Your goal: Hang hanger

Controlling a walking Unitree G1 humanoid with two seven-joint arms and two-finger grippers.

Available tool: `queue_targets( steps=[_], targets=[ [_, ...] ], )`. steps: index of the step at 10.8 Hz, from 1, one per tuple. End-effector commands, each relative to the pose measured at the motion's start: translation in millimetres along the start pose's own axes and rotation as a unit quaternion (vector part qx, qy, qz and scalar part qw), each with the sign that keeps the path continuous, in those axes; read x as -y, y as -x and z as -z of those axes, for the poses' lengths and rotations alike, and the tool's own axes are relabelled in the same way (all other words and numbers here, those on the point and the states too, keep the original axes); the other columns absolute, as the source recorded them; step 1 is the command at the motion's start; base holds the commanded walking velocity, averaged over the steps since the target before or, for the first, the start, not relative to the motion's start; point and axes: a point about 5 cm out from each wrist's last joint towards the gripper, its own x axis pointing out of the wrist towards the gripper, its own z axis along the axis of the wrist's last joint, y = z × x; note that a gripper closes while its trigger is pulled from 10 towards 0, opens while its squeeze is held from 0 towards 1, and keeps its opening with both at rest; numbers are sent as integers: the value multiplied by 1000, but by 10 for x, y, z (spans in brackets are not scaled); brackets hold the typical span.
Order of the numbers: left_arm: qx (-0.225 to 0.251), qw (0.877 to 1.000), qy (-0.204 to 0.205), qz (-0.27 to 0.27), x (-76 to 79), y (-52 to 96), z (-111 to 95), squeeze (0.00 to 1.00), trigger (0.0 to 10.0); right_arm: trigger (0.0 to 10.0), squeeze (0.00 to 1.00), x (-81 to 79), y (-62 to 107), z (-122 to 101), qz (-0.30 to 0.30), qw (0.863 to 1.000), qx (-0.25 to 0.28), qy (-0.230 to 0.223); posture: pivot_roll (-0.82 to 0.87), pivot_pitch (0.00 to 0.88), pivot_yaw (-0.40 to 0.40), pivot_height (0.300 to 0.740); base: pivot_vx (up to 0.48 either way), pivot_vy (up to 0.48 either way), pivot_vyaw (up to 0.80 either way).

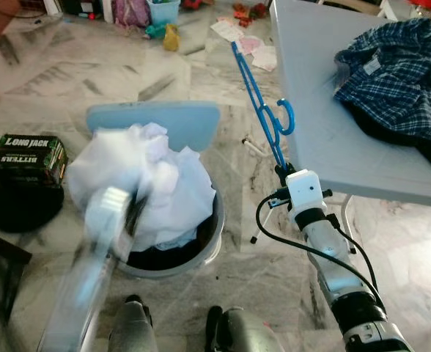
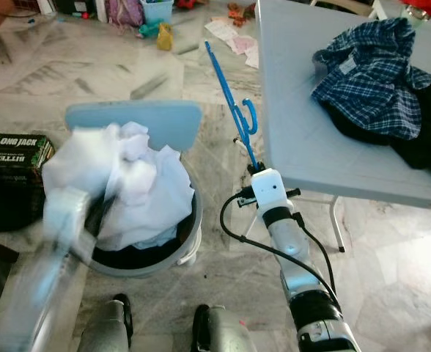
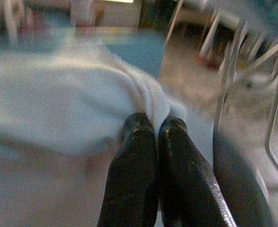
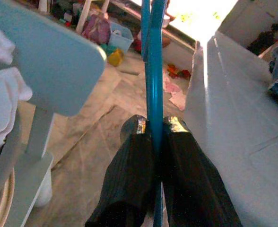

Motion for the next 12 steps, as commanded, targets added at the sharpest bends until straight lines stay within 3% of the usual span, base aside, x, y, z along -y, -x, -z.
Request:
queue_targets(
  steps=[1,2,5,8,9,10,11,12],
  targets=[
    [-35,999,31,8,34,59,135,0,0,10000,0,26,2,8,3,1000,1,3,79,188,-142,740,0,0,0],
    [-112,993,45,10,46,252,437,0,0,10000,0,10,-16,-1,1,1000,2,2,80,187,-144,740,0,0,0],
    [-190,978,82,4,78,368,674,0,0,10000,0,12,-19,4,-1,1000,2,3,79,188,-146,740,0,0,0],
    [-308,950,37,17,78,467,932,0,0,10000,0,4,-23,6,-1,1000,1,2,81,188,-143,740,0,0,0],
    [-326,945,14,3,35,474,994,0,0,10000,0,-9,-27,6,-2,1000,1,1,85,188,-141,740,0,0,0],
    [-285,957,-54,-18,-51,408,939,0,3412,10000,0,-14,-29,6,-2,1000,2,1,86,188,-141,740,0,0,0],
    [-242,965,-102,-29,-118,333,855,0,10000,10000,0,-13,-29,6,-2,1000,2,1,86,188,-142,740,0,0,0],
    [-250,963,-86,-45,-172,310,862,35,10000,10000,0,-14,-29,9,-2,1000,1,0,90,188,-142,740,0,0,0]
  ],
)
